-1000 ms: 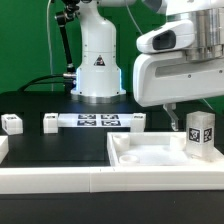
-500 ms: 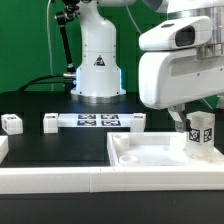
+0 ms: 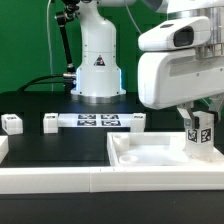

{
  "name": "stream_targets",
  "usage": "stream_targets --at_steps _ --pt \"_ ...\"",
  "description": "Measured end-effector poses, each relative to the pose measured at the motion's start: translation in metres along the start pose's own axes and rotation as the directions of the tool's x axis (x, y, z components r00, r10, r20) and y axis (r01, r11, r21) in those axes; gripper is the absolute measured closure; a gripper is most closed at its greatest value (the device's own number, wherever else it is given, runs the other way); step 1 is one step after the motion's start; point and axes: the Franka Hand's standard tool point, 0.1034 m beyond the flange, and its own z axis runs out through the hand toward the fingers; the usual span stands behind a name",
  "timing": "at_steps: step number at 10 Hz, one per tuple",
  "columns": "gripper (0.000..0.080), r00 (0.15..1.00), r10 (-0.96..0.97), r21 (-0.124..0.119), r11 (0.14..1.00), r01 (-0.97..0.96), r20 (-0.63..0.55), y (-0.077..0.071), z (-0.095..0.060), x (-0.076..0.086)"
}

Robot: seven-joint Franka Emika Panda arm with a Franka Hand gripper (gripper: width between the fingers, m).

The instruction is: Assemble square table

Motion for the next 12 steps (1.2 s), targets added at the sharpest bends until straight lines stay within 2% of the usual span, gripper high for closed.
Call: stream_targets --at_steps 3,6,8,10,12 --pt "0.0510 0.981 0.195 0.002 0.981 -0.195 0.000 0.0018 0.0001 -0.0007" --pt "0.0509 0.888 0.459 0.004 0.888 -0.459 -0.001 0.0035 0.0004 -0.0017" --pt "0.0509 0.714 0.700 -0.004 0.714 -0.700 -0.006 0.0033 0.0014 -0.0031" --pt "0.0509 0.542 0.840 0.000 0.542 -0.840 -0.022 0.0054 0.0016 -0.0018" --pt "0.0509 0.426 0.905 0.000 0.426 -0.905 -0.023 0.0056 0.0018 -0.0021"
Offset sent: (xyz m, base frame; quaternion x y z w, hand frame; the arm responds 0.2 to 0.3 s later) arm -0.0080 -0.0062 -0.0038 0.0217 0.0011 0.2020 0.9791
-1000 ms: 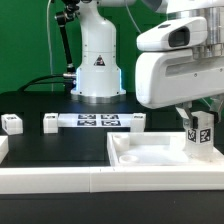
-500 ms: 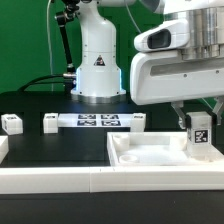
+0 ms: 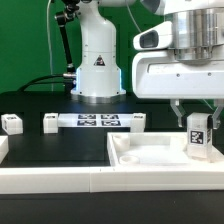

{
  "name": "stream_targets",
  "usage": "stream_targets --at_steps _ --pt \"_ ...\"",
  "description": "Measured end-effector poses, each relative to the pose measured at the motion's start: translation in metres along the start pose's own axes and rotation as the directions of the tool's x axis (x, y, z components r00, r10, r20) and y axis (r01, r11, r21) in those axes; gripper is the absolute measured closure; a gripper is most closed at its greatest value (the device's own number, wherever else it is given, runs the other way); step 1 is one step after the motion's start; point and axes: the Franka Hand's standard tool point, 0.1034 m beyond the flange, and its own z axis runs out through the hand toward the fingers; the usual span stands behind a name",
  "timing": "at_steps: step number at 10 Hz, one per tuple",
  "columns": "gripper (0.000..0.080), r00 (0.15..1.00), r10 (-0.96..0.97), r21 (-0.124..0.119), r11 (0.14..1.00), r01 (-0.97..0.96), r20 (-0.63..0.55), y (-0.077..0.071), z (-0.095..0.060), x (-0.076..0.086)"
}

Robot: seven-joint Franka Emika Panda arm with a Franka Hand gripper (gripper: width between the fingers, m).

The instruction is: Assemble square table

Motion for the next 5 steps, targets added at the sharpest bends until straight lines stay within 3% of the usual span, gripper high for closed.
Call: stream_targets --at_steps 3,5 --pt "0.0509 0.959 0.282 -0.010 0.959 -0.282 -0.008 0.0007 0.0004 -0.0009" --pt "0.0509 0.933 0.361 -0.010 0.932 -0.361 -0.008 0.0011 0.0005 -0.0010"
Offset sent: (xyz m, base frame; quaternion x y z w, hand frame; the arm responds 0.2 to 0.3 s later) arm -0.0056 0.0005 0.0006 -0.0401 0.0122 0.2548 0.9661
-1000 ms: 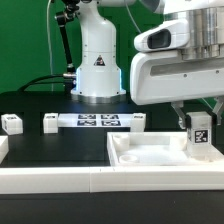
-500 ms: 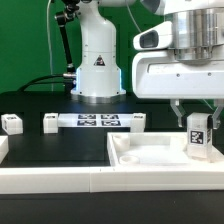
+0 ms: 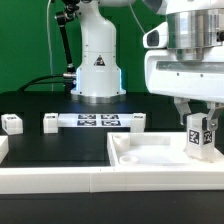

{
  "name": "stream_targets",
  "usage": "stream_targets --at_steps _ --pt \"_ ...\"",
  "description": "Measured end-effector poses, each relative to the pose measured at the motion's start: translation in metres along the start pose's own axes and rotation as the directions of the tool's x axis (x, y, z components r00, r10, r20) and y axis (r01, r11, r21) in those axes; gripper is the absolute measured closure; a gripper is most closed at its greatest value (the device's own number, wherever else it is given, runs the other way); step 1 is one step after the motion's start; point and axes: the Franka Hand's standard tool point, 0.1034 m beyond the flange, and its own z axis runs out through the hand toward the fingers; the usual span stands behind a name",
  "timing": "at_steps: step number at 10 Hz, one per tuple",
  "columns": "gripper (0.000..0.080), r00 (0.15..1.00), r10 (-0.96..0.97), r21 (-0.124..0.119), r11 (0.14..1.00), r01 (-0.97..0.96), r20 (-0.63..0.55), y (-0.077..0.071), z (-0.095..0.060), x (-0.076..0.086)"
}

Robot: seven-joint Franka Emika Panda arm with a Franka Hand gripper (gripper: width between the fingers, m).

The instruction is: Assemble square table

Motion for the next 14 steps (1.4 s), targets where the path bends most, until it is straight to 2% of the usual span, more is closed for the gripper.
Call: stream_targets --at_steps 3,4,5,6,7,10,13,14 --pt "0.0509 1.000 0.028 0.002 1.000 -0.028 0.003 0.0000 0.0005 0.0001" --pt "0.0402 1.000 -0.013 0.001 1.000 0.013 0.003 0.0000 0.0004 0.0001" --pt "0.0263 0.999 -0.043 0.001 0.999 0.043 0.004 -0.0007 -0.0004 0.0004" --pt "0.0186 0.996 -0.092 -0.003 0.996 0.093 0.007 -0.0006 -0.0008 0.0000" --pt "0.0156 0.975 -0.222 -0.002 0.975 0.222 0.007 -0.0009 -0.0009 0.0000" --pt "0.0151 0.870 -0.493 0.000 0.870 0.493 0.010 -0.0015 0.0000 -0.0034" --pt "0.0151 0.705 -0.709 -0.001 0.705 0.709 0.023 -0.0007 0.0004 -0.0056" --pt "0.0151 0.648 -0.761 -0.009 0.648 0.762 0.029 -0.0006 -0.0003 -0.0066"
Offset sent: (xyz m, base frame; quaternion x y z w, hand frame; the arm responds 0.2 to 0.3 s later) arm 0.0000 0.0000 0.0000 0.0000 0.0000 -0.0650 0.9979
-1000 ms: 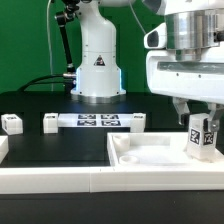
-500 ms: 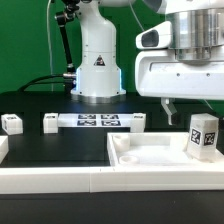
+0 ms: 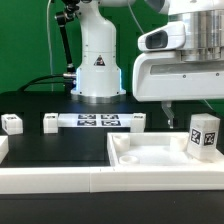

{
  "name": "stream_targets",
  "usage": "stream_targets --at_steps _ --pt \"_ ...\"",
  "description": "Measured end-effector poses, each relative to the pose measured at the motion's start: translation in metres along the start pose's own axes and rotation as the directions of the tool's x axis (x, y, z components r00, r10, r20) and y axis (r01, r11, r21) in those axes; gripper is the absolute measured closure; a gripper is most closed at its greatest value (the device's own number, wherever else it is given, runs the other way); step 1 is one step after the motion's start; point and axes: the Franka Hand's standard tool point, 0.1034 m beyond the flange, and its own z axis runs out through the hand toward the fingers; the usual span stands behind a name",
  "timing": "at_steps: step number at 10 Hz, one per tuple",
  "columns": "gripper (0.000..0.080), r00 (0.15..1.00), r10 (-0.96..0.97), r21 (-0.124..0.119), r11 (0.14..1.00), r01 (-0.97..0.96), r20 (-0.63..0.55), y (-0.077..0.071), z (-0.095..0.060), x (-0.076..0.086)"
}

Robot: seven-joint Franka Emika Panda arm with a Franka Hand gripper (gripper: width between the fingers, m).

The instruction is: Assemble square table

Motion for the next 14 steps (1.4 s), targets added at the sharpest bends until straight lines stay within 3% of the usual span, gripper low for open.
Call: stream_targets --at_steps 4,6,8,10,13,14 --pt "0.0151 0.970 -0.245 -0.003 0.970 0.245 0.000 -0.0012 0.0002 -0.0006" --pt "0.0151 0.905 -0.425 -0.014 0.905 0.425 0.002 0.0012 0.0000 0.0004" --pt "0.0165 0.889 -0.458 -0.013 0.889 0.458 0.002 0.0017 0.0001 0.0006" --pt "0.0514 0.896 -0.445 -0.012 0.896 0.445 0.002 0.0018 0.0001 0.0005" --pt "0.0509 0.923 -0.386 -0.012 0.922 0.386 0.001 0.0017 0.0002 0.0004" --pt "0.0509 0.958 -0.286 -0.006 0.958 0.286 -0.008 0.0018 0.0004 0.0006"
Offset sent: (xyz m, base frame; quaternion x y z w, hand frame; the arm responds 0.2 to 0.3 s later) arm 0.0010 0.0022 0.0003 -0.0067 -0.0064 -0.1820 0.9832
